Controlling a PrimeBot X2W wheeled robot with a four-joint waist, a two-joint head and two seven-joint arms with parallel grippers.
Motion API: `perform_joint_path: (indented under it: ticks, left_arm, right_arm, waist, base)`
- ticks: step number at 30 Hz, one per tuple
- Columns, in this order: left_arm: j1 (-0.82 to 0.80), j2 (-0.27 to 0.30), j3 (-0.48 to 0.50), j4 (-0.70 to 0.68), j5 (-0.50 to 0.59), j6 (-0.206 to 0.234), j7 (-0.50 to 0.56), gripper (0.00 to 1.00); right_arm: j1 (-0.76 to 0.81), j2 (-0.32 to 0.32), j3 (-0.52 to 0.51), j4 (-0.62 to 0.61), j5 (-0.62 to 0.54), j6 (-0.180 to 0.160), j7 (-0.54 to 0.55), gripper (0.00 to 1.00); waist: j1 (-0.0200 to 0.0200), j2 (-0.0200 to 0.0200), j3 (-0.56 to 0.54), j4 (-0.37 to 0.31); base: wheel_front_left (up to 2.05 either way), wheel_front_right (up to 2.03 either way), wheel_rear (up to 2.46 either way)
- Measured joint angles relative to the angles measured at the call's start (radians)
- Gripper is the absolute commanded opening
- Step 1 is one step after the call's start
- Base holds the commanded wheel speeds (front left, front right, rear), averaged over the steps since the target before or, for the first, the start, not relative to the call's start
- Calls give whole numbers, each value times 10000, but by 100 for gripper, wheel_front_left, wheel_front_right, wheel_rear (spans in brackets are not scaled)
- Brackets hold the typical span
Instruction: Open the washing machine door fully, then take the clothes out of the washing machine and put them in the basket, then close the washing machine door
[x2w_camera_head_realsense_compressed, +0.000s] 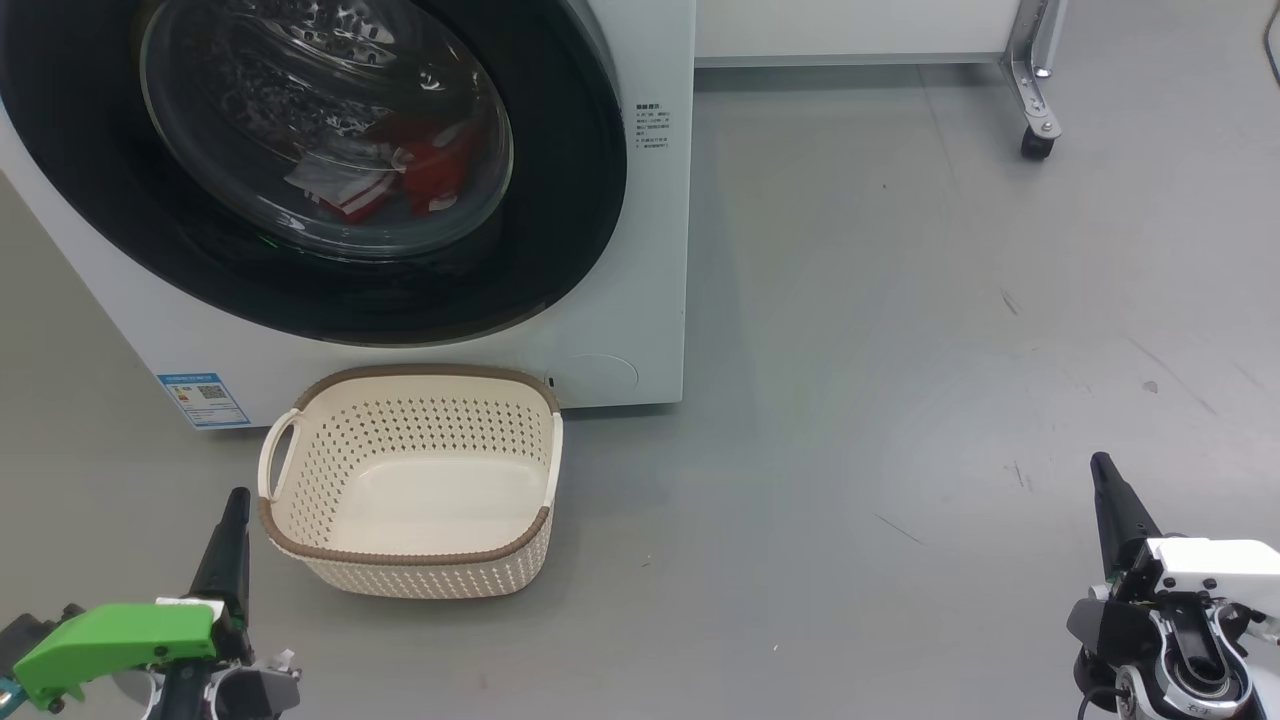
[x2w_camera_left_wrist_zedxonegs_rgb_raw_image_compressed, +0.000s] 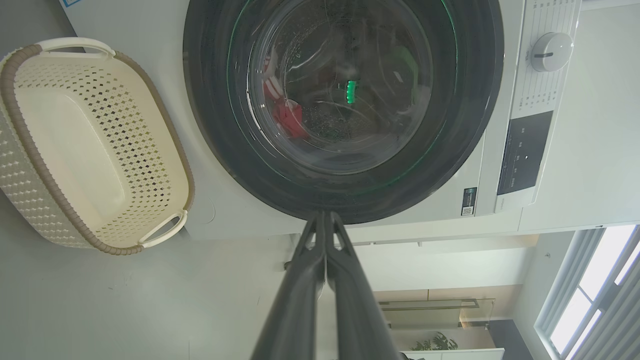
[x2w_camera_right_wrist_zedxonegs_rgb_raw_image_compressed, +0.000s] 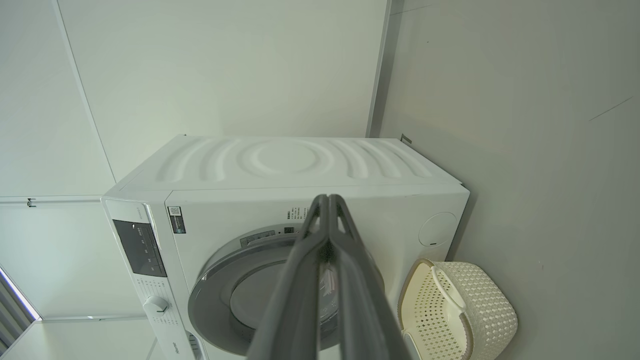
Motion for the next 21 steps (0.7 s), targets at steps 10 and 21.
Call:
perform_joint_path:
  ticks: [10,21]
  left_arm:
    - [0,-2,2,0,0,0,0,0]
    - [169,-169,-35,399,-6,2,-2,100]
  right_arm:
    - [0,0,0,0,0,0,0,0]
    - [251,173,15,380,-2,-10,-2,100]
  waist:
    - [0,0,0,0]
    - [0,0,0,0]
  base:
    - [0,0,0]
    - [0,0,0]
